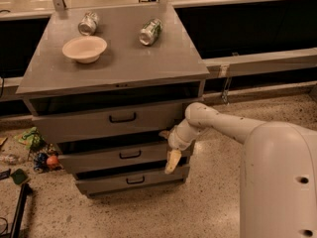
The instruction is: Open middle drawer
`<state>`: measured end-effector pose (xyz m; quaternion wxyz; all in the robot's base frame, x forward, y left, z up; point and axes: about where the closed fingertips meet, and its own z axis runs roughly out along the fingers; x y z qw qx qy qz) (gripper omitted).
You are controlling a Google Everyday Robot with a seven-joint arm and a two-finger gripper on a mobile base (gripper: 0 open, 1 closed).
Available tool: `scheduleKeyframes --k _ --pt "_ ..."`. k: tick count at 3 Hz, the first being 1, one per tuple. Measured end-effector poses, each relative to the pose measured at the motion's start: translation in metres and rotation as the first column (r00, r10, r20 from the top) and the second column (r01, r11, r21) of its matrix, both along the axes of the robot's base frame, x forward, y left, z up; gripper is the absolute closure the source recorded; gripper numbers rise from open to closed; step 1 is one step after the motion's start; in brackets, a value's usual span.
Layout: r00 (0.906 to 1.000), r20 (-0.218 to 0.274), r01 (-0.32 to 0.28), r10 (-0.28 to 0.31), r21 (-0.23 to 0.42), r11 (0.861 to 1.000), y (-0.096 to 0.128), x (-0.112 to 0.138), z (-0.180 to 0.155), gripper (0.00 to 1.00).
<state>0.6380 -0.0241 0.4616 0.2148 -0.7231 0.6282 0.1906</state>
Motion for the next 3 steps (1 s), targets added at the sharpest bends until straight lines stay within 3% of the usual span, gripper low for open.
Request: scheduleKeyframes --k 1,3 --pt "0.9999 -0.012 0.008 -0.008 -0.009 1.000 -0.001 0.003 -0.015 0.00" --pt "0.9999 -0.012 -0.010 0.010 0.001 1.000 -0.003 0.002 -0.031 0.41"
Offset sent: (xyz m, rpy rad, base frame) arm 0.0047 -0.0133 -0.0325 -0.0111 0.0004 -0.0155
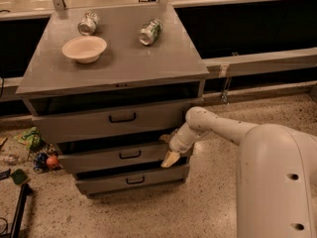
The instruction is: Open middle drawer
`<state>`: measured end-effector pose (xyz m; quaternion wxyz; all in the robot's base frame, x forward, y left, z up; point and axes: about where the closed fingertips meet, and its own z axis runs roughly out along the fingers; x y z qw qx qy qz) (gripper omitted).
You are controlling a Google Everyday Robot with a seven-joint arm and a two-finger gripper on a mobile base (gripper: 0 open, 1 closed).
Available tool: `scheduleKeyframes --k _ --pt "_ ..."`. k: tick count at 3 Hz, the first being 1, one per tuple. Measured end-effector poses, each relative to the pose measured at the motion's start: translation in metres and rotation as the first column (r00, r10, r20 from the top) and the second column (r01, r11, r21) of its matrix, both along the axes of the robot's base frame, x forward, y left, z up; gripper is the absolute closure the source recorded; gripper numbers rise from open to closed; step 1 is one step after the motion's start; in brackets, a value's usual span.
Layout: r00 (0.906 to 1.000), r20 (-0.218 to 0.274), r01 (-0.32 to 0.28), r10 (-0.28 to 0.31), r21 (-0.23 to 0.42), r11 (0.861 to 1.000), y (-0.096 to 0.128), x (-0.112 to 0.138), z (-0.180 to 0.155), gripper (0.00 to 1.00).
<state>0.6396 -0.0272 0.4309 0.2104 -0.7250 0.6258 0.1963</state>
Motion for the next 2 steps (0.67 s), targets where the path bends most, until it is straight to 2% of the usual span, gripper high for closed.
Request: scheduleKeyframes --k 1,2 --pt "0.9999 -0.002 -0.013 0.013 0.002 1.000 -0.0009 -0.0024 0.0016 0.73" --pt "0.9999 -0.002 -0.013 0.013 0.002 1.000 -0.0009 -0.0024 0.0032 0.96"
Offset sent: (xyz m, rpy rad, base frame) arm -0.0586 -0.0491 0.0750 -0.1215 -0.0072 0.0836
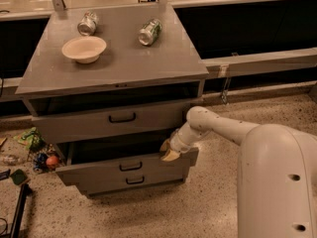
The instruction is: Open middle drawer
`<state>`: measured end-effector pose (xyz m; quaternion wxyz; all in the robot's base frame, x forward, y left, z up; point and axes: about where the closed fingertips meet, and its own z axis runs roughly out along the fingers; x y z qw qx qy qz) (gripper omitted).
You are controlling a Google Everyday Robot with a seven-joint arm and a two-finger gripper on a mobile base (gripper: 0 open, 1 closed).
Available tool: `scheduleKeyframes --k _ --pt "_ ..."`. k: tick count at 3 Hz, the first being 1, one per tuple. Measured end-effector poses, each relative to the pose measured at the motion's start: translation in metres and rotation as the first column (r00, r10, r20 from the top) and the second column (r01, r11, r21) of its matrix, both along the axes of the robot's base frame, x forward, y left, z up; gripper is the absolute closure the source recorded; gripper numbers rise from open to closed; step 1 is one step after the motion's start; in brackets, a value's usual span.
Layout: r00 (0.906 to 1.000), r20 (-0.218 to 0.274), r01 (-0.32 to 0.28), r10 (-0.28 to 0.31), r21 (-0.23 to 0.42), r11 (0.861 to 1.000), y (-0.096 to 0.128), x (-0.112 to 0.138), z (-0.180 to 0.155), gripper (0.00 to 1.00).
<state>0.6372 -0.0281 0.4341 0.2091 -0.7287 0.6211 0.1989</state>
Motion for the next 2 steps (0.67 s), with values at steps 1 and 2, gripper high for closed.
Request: scheduleKeyframes --k 1,2 --pt "1.0000 0.000 0.000 0.000 0.000 1.000 0.0000 0.0000 0.0031 1.00" --pt "1.0000 0.000 0.000 0.000 0.000 1.000 -0.0001 -0.0003 0.0033 0.85"
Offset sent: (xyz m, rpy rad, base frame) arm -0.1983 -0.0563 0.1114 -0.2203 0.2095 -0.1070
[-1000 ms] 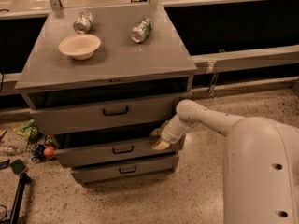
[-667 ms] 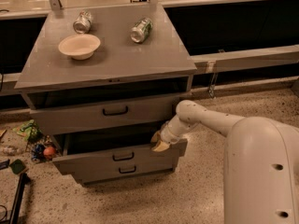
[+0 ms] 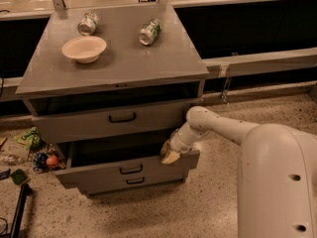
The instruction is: Open middle drawer
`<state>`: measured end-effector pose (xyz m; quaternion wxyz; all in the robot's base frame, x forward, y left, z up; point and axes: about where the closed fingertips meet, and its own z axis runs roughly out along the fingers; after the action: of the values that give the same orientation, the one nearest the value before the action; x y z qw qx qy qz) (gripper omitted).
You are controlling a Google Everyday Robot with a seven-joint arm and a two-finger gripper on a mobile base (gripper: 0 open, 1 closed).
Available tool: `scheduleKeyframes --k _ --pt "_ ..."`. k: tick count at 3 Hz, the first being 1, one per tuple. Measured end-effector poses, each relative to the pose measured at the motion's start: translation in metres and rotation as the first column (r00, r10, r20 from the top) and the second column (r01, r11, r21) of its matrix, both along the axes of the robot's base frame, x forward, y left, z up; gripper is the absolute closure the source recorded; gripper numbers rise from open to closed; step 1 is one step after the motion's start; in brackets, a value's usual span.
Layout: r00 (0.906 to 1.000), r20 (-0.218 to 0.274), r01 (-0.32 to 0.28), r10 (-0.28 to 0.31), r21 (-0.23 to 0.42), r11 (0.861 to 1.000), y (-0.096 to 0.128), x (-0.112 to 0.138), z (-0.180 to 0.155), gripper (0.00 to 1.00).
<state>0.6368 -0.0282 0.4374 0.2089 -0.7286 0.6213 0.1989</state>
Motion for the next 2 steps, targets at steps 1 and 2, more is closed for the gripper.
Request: scheduleKeyframes --k 1,2 --pt "0.9998 -0.019 0.003 -0.004 -0.059 0.998 -0.0067 -0.0349 0.0204 0.54" --pt "0.9998 -0.019 0.003 -0.004 -0.059 0.998 -0.0067 -0.0349 0.0204 0.31"
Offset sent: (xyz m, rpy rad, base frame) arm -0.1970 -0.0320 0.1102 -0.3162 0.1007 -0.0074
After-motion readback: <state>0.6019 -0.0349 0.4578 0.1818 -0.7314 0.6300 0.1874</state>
